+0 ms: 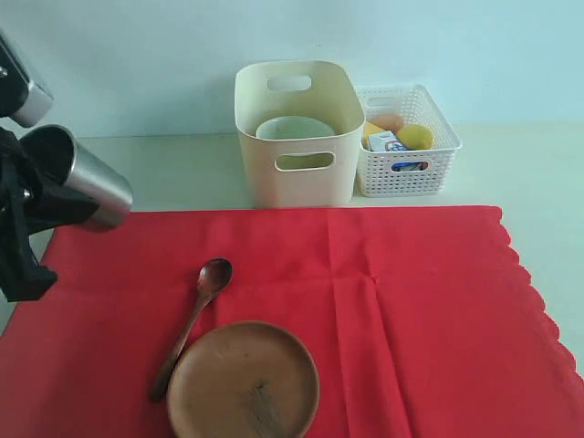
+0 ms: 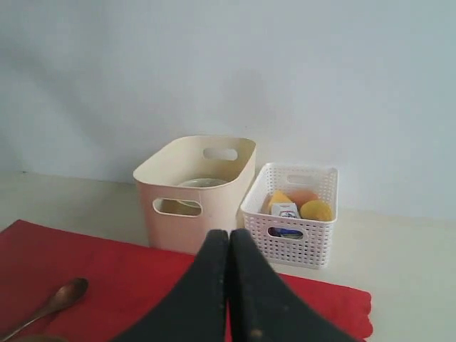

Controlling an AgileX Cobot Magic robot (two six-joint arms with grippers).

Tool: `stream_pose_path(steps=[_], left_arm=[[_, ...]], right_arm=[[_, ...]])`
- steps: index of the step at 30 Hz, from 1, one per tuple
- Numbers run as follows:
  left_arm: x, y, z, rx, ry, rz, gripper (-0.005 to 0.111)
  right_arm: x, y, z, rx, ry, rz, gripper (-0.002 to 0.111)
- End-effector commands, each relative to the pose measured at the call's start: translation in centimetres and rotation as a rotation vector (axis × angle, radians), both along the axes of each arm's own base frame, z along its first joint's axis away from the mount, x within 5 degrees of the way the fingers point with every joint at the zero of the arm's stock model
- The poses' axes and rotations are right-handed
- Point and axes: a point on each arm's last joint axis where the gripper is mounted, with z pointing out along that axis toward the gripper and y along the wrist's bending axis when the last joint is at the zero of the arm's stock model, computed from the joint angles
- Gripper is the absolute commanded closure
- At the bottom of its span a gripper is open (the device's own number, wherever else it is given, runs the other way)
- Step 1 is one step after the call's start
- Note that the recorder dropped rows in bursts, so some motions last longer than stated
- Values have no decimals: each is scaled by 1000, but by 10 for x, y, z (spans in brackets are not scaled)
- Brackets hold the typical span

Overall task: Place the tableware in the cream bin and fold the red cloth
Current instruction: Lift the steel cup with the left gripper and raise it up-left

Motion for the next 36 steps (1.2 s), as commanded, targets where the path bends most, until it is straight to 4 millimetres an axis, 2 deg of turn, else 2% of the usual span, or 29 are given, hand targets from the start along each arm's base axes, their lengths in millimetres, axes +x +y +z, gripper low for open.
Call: stream_pose_path(steps=[1, 8, 14, 22, 28, 36], left_arm=[[-8, 4, 12, -61, -89, 25, 107], [-16, 8, 21, -95, -145, 35, 107], [-17, 7, 20, -125, -124, 43, 107], [-18, 7, 20, -127, -119, 43, 107], [-18, 7, 20, -128, -116, 43, 107], [-19, 7, 14, -121, -96, 43, 107]], right_arm=[[-1, 0, 0, 16, -19, 1, 108], [-10, -3, 3, 39, -80, 3, 108], [-9, -3, 2, 15, -83, -5, 108], [0, -2, -25, -5, -52, -19, 108], [4, -2, -34, -4, -83, -33, 108], [6, -1, -51, -126, -43, -20, 108]])
